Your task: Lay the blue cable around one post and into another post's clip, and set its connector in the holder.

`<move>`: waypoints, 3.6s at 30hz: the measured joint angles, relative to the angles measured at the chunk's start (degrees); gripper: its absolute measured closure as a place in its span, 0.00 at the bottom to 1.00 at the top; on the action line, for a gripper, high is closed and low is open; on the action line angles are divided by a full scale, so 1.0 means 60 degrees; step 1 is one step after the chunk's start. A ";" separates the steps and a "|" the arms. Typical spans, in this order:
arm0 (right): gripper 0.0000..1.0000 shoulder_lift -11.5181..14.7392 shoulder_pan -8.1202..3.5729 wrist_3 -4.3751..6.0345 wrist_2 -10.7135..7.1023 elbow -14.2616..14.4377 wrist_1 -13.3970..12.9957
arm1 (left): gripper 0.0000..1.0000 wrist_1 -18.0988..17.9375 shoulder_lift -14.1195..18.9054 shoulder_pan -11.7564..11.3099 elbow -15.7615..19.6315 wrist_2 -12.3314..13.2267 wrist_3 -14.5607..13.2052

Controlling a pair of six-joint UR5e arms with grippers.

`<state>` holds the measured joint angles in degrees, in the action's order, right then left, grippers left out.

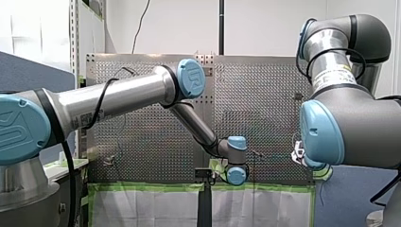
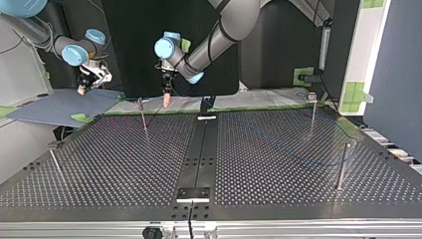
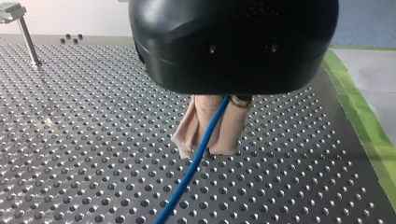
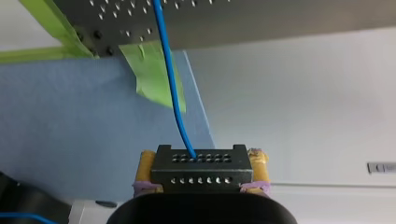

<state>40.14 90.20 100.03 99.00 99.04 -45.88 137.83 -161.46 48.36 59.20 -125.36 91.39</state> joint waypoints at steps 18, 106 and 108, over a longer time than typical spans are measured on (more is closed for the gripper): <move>1.00 -0.0002 -0.0088 0.0083 -0.1106 -0.0487 -0.0332 | 1.00 0.0084 -0.0004 -0.0429 -0.0463 0.0054 -0.0090; 1.00 -0.0074 -0.0232 0.2000 -0.1520 -0.1087 -0.0896 | 0.00 0.3768 0.1308 -0.0556 0.0931 0.1768 -0.1259; 1.00 -0.0080 -0.0231 0.2005 -0.1560 -0.1087 -0.0906 | 0.00 0.3896 0.1404 -0.0495 0.0934 0.1832 -0.1262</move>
<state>39.67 88.82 112.06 89.65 92.52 -51.31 161.20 -153.04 45.40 64.80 -114.36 83.81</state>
